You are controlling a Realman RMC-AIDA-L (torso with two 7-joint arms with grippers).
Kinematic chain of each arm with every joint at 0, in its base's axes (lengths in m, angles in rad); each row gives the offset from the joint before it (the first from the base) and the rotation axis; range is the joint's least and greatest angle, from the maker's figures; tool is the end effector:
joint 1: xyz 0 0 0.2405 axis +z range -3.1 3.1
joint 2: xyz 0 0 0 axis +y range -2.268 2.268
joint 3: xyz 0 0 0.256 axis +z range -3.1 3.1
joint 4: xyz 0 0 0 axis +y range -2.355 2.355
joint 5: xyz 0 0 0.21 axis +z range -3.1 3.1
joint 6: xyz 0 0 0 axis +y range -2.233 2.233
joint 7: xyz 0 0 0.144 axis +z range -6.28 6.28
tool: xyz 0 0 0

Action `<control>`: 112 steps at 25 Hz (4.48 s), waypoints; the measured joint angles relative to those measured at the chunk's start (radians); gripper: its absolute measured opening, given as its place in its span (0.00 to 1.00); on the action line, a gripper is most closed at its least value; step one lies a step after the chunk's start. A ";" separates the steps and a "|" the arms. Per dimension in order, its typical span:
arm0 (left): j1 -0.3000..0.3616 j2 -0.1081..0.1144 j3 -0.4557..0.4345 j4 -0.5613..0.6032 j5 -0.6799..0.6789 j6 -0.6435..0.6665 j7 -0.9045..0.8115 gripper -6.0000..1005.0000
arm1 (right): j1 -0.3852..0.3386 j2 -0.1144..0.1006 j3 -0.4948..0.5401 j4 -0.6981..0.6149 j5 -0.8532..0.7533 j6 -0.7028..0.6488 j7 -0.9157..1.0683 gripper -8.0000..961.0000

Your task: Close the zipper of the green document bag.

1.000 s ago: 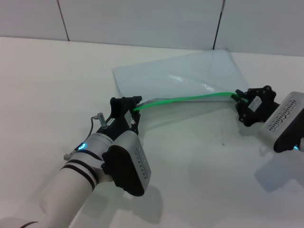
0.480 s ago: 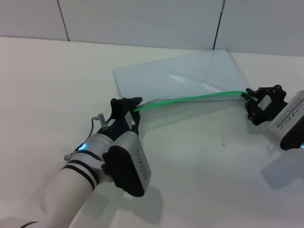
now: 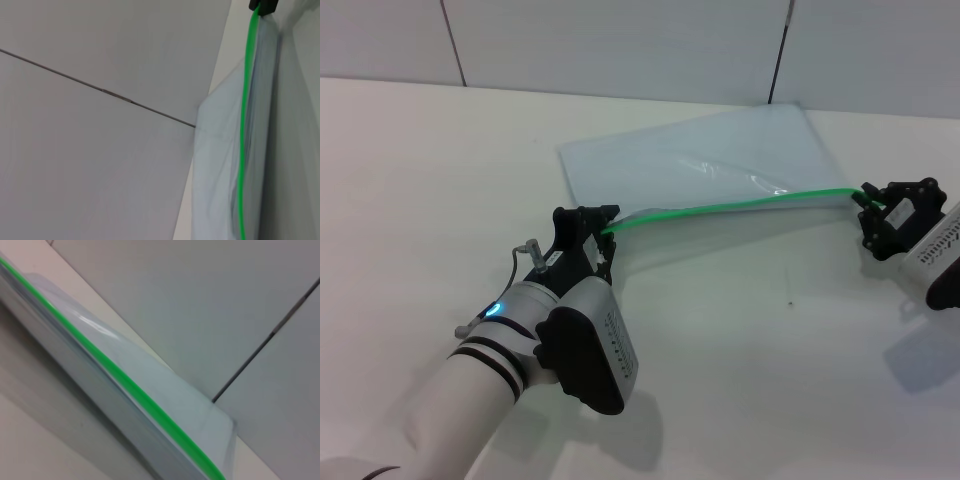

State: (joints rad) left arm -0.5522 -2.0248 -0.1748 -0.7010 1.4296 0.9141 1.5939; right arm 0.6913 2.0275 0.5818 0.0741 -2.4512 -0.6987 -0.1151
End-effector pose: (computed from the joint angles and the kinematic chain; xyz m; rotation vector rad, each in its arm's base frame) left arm -0.2444 0.3180 -0.1177 -1.9072 0.5114 0.2235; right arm 0.3136 0.3912 -0.0530 -2.1307 0.0646 0.0200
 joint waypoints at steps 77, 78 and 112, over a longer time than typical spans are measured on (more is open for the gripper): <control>-0.020 -0.014 -0.058 0.140 0.045 0.354 -0.755 0.72 | -0.075 0.011 0.171 0.129 0.118 -0.203 0.154 0.69; -0.020 -0.013 -0.065 0.143 0.045 0.353 -0.777 0.72 | -0.074 0.012 0.172 0.129 0.118 -0.202 0.155 0.69; -0.034 -0.010 -0.090 0.299 0.043 0.321 -1.154 0.28 | -0.008 0.011 0.169 0.119 0.118 -0.116 0.158 0.21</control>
State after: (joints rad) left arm -0.5859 -2.0344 -0.2650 -0.4018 1.4729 1.2347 0.4396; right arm 0.6836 2.0386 0.7511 0.1930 -2.3331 -0.8143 0.0430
